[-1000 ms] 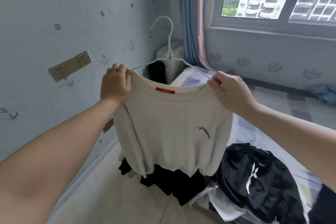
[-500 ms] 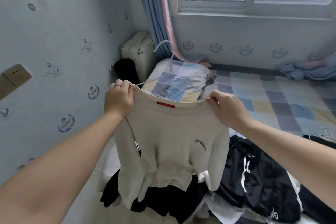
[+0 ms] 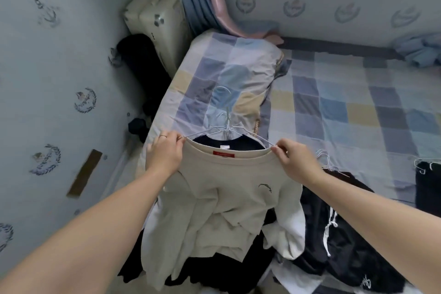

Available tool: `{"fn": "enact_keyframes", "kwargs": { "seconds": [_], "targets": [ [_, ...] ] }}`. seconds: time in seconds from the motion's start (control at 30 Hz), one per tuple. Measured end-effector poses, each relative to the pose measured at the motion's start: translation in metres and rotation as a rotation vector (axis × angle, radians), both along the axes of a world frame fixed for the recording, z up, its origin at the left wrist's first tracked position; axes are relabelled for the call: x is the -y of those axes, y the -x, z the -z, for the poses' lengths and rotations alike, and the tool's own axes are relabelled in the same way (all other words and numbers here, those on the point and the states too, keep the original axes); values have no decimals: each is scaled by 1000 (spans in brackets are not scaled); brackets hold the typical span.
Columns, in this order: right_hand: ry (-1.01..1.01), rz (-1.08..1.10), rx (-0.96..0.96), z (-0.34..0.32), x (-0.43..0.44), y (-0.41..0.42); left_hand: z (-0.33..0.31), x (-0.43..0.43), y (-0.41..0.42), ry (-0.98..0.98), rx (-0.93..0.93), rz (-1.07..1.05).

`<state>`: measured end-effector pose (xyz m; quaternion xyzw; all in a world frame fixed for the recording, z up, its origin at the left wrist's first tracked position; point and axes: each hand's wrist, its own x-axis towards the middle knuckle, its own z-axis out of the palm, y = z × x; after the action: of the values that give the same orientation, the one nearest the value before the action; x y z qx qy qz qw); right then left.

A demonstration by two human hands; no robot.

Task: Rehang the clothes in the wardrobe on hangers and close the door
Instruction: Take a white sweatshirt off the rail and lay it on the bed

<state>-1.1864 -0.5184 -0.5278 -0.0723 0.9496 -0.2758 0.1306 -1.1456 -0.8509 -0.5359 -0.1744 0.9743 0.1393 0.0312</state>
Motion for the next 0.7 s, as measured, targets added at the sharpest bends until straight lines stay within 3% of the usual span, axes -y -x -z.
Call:
{"fn": "enact_keyframes", "kwargs": {
  "seconds": [0.3, 0.5, 0.7],
  "targets": [
    [-47, 226, 108, 159, 38, 85, 160, 31, 115, -90, 76, 59],
    [-135, 256, 105, 277, 59, 125, 274, 39, 160, -119, 130, 24],
    [-164, 347, 184, 347, 82, 163, 337, 39, 185, -179, 106, -55]
  ]
}}
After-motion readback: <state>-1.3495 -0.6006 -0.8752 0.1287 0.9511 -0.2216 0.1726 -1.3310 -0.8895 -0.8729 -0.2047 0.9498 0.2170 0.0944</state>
